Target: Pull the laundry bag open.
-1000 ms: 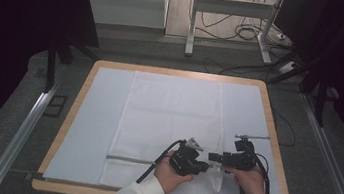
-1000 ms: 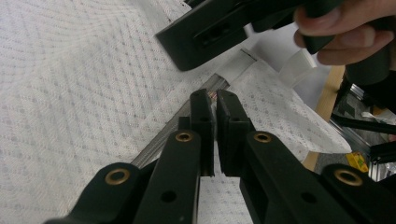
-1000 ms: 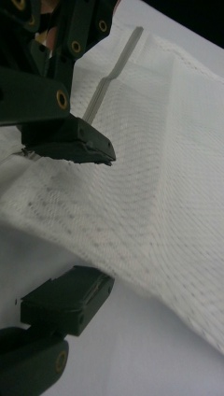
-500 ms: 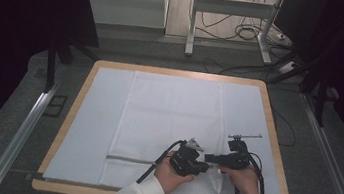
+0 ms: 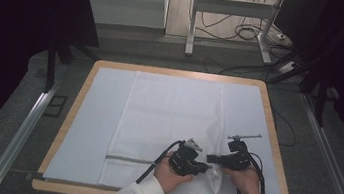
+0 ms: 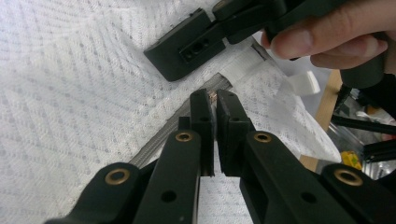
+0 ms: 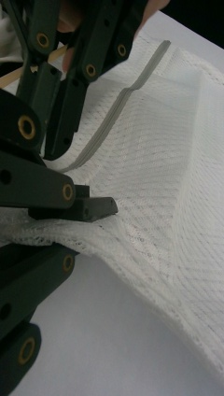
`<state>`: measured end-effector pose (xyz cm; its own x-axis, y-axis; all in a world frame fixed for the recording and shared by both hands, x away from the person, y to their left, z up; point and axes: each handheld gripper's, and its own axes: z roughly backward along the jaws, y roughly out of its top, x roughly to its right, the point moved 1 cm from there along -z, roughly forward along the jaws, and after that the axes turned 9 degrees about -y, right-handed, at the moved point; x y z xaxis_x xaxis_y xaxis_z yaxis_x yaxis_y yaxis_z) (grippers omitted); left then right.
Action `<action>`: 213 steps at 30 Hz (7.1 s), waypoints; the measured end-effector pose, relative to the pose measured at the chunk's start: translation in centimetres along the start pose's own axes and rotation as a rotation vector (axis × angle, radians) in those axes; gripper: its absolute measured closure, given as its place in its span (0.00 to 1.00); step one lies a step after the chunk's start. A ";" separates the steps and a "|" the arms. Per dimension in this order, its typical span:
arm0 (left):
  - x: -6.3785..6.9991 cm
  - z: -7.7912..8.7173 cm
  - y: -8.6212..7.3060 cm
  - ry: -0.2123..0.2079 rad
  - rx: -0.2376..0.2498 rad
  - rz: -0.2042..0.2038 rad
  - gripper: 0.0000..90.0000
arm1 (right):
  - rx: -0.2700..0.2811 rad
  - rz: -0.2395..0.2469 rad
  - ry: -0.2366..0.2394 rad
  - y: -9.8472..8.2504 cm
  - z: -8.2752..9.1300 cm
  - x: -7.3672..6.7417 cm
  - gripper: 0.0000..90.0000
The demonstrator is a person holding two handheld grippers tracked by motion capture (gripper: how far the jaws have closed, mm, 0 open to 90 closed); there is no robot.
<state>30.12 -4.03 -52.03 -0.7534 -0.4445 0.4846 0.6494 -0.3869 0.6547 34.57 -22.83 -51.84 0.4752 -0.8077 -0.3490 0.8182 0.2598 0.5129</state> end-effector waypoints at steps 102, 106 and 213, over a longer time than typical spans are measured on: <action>-3.1 2.5 -3.0 0.019 -0.018 0.080 0.97 | -0.008 0.032 0.007 -0.5 -0.3 0.2 0.98; -3.4 2.9 -3.3 0.023 -0.011 0.090 0.97 | -0.012 0.029 0.004 -0.5 -0.2 0.3 0.98; -5.8 9.0 -6.5 0.074 0.026 0.151 0.97 | -0.007 0.034 0.003 -0.7 -0.2 0.6 0.98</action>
<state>29.35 8.38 -53.91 -0.6372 -0.5545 0.5354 0.7511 -0.2909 0.5926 34.39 -23.39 -52.53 0.5036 -0.7969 -0.3338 0.8039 0.2908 0.5188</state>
